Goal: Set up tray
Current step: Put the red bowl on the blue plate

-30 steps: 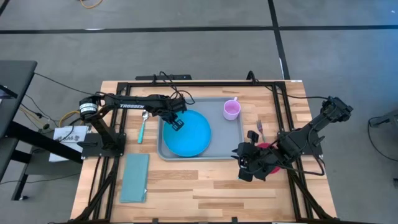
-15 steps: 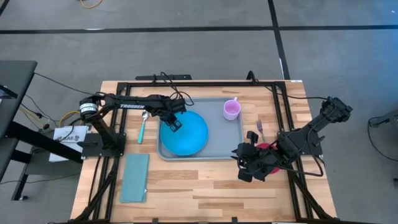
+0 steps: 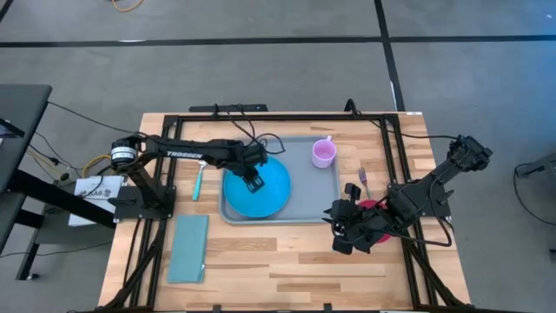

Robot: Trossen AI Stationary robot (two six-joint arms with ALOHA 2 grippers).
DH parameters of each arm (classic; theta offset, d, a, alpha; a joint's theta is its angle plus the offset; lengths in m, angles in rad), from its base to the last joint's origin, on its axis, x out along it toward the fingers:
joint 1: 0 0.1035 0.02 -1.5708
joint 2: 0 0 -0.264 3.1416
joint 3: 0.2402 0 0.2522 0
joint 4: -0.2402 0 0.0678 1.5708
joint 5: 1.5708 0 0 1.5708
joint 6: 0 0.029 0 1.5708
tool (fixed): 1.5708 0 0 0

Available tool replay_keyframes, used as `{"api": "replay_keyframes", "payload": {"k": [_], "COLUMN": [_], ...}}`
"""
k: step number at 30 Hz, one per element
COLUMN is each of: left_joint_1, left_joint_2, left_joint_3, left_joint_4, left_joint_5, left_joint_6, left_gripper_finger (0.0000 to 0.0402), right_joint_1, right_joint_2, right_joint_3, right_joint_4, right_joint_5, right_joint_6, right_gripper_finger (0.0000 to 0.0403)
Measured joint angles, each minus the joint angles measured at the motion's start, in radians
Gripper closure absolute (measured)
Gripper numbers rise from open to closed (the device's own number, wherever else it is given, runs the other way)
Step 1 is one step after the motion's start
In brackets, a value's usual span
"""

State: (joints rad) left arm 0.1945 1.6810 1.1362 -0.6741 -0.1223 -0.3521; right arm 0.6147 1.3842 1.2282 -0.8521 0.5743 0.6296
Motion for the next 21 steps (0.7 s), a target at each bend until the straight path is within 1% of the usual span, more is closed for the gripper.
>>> {"api": "replay_keyframes", "payload": {"k": [3, 6, 9, 12, 15, 18, 21], "left_joint_1": [-0.057, -0.119, -0.184, -0.249, -0.303, -0.351, -0.386], "left_joint_2": [0.000, 0.000, 0.000, 0.000, 0.000, 0.004, 0.005], "left_joint_3": [0.000, 0.000, 0.000, 0.000, 0.000, 0.001, 0.001], "left_joint_4": [0.107, 0.260, 0.425, 0.562, 0.665, 0.747, 0.779], "left_joint_5": [0.085, 0.167, 0.215, 0.214, 0.205, 0.182, 0.149], "left_joint_6": [0.029, 0.086, 0.175, 0.290, 0.395, 0.517, 0.641], "left_gripper_finger": [0.0317, 0.0324, 0.0328, 0.0329, 0.0329, 0.0329, 0.0323], "right_joint_1": [0.000, 0.000, 0.000, 0.000, 0.000, 0.011, 0.045], "right_joint_2": [0.000, 0.000, 0.000, 0.000, -0.002, -0.017, -0.028], "right_joint_3": [0.000, 0.000, 0.000, 0.000, 0.000, 0.001, 0.001], "right_joint_4": [0.000, 0.000, -0.001, -0.010, -0.031, -0.094, -0.199], "right_joint_5": [0.000, 0.000, 0.000, 0.000, 0.000, 0.000, 0.020], "right_joint_6": [0.000, 0.000, 0.001, 0.033, 0.085, 0.198, 0.322], "right_gripper_finger": [0.0321, 0.0321, 0.0321, 0.0321, 0.0321, 0.0321, 0.0321]}}
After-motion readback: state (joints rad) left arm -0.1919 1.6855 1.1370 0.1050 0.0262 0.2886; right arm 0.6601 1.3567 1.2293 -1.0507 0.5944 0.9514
